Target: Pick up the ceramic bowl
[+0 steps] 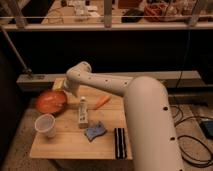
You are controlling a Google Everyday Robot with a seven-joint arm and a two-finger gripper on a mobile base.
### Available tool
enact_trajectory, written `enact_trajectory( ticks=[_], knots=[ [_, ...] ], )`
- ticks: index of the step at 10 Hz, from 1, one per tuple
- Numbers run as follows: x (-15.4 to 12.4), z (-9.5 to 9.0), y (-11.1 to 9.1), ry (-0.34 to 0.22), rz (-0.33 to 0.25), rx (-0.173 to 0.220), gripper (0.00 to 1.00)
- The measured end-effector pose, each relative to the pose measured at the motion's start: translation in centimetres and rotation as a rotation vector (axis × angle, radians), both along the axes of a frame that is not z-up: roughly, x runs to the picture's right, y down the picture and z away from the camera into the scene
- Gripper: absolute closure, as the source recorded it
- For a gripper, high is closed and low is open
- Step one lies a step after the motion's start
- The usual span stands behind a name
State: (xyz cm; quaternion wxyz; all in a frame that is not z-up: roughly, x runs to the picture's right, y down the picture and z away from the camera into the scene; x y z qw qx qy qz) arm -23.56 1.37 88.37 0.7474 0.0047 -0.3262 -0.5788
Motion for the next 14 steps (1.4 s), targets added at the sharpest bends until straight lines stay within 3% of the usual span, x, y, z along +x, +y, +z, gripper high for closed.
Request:
enact_trajectory(
  ticks=[6, 9, 11, 14],
  knots=[
    [-3.0, 2.7, 1.7, -0.001, -0.082, -0.045, 0.2],
    [-3.5, 4.6, 2.9, 0.006, -0.093, -0.095, 0.23],
    [-3.3, 6.0, 3.5, 0.016, -0.09, -0.131, 0.37],
    [-3.4, 6.5, 3.6, 0.022, -0.086, -0.147, 0.65]
  ],
)
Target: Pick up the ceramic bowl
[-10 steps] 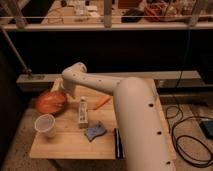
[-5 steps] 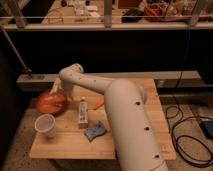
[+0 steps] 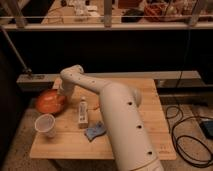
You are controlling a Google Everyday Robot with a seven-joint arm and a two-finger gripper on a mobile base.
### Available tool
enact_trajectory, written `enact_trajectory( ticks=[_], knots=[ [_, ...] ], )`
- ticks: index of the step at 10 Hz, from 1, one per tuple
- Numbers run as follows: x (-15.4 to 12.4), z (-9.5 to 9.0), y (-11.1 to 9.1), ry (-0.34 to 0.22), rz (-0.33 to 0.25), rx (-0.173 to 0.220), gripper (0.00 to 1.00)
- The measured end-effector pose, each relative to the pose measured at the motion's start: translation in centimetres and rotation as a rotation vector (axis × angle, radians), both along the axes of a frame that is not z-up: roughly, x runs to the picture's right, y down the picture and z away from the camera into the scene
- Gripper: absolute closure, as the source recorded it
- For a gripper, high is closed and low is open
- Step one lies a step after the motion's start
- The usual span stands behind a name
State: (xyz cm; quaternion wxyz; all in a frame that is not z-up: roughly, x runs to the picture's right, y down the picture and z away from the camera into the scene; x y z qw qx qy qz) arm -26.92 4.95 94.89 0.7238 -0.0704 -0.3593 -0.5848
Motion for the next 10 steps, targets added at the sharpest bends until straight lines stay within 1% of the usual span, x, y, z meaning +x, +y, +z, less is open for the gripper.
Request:
enact_trajectory(
  ticks=[1, 3, 5, 6, 8, 9, 10],
  knots=[
    [0.2, 0.1, -0.1, 0.006, 0.007, -0.003, 0.69],
    [0.3, 0.1, -0.1, 0.014, 0.016, -0.007, 0.69],
    [1.1, 0.2, -0.3, 0.028, 0.04, -0.008, 0.69],
    [1.4, 0.1, -0.3, 0.028, 0.059, -0.011, 0.69],
    [2.1, 0.0, -0.6, 0.007, 0.116, -0.016, 0.7],
    [2.5, -0.1, -0.7, -0.007, 0.142, -0.017, 0.77],
    [2.8, -0.2, -0.7, -0.013, 0.153, -0.017, 0.85]
  ],
)
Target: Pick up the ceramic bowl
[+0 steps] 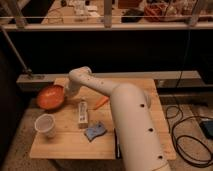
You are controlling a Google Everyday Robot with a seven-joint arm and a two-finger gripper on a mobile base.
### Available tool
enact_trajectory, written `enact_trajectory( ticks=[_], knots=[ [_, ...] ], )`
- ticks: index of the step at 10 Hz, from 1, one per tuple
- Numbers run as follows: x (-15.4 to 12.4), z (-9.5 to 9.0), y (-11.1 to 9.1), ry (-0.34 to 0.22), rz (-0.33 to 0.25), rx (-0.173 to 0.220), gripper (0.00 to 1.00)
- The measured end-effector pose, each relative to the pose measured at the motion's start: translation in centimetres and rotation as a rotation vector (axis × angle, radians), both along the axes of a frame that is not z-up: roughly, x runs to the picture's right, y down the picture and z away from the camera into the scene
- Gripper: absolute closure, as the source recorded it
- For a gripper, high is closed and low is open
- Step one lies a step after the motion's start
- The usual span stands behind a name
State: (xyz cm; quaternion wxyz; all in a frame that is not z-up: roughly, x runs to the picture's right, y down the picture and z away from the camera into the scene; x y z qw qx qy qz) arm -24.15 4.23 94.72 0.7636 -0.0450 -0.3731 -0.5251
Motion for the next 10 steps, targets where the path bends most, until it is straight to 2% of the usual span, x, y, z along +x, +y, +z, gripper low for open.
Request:
enact_trajectory(
  ticks=[2, 3, 6, 10],
  knots=[
    [0.6, -0.1, -0.2, 0.002, 0.005, 0.001, 0.97],
    [0.5, -0.8, -0.9, 0.005, -0.005, 0.009, 1.0],
    [0.5, -3.9, -3.4, 0.005, -0.011, 0.022, 1.0],
    [0.9, -6.7, -5.5, -0.001, -0.019, 0.028, 1.0]
  ],
)
